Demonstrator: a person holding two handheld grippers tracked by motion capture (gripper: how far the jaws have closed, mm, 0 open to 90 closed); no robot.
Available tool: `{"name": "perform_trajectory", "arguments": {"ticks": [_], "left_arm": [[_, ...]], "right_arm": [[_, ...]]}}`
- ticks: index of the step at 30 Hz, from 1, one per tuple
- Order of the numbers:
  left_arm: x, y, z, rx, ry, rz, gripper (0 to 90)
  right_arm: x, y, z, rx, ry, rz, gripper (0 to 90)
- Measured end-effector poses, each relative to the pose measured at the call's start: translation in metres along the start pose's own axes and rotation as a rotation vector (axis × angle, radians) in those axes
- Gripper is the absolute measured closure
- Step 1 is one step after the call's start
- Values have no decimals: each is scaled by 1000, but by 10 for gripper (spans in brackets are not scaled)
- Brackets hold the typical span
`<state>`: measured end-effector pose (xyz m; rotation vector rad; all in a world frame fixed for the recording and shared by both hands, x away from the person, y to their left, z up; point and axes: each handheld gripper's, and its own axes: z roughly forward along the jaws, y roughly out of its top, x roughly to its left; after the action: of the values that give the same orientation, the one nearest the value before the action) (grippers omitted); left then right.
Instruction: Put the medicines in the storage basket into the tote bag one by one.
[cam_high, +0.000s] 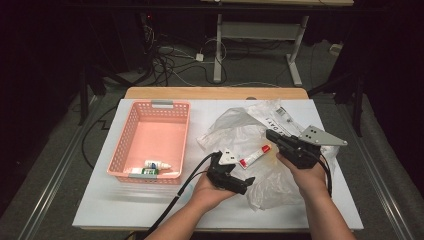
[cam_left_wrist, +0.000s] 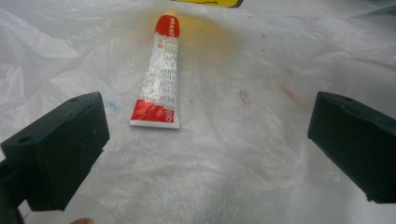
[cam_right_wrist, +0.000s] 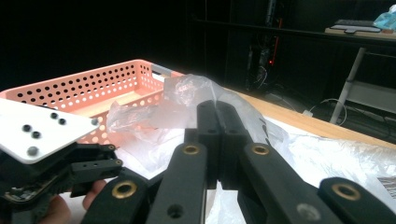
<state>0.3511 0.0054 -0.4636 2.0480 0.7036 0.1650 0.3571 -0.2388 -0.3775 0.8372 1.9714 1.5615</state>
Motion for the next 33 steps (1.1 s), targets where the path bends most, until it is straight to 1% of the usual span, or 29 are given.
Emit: {"name": "perform_trajectory", "arguments": {"ticks": [3, 6, 10, 14, 19, 22, 26, 28, 29, 30, 33], "left_arm": [[-2, -3, -5, -11, -11, 2, 0], [-5, -4, -12, -14, -8, 19, 0], [-7, -3, -22, -10, -8, 9, 0], [-5, -3, -33, -23, -7, -8, 0], [-8, -2, -49, -33, 5, 17, 0], [-8, -3, -58, -27, 15, 31, 0], [-7, -7, -68, -35, 23, 22, 0], [-5, -9, -71, -32, 36, 26, 0], [-4, -11, -73, -34, 40, 18, 0], [-2, -12, -74, -38, 33, 0, 0], [1, -12, -77, -32, 39, -10, 0]], "right_arm": [[-1, 0, 0, 3, -1, 0, 900], [-1, -1, 1, 6, 2, -5, 900], [-1, -1, 1, 5, -3, 0, 900], [-1, -1, 0, 2, -5, -3, 900], [0, -1, 0, 6, -2, -5, 900], [0, -1, 1, 8, -3, -9, 900], [1, -1, 1, 6, -3, -9, 900], [1, 0, 1, 6, -4, -11, 900], [1, 0, 1, 6, -4, -11, 900], [1, -1, 1, 6, -3, -12, 900], [1, -1, 2, 8, -2, -5, 900]]}}
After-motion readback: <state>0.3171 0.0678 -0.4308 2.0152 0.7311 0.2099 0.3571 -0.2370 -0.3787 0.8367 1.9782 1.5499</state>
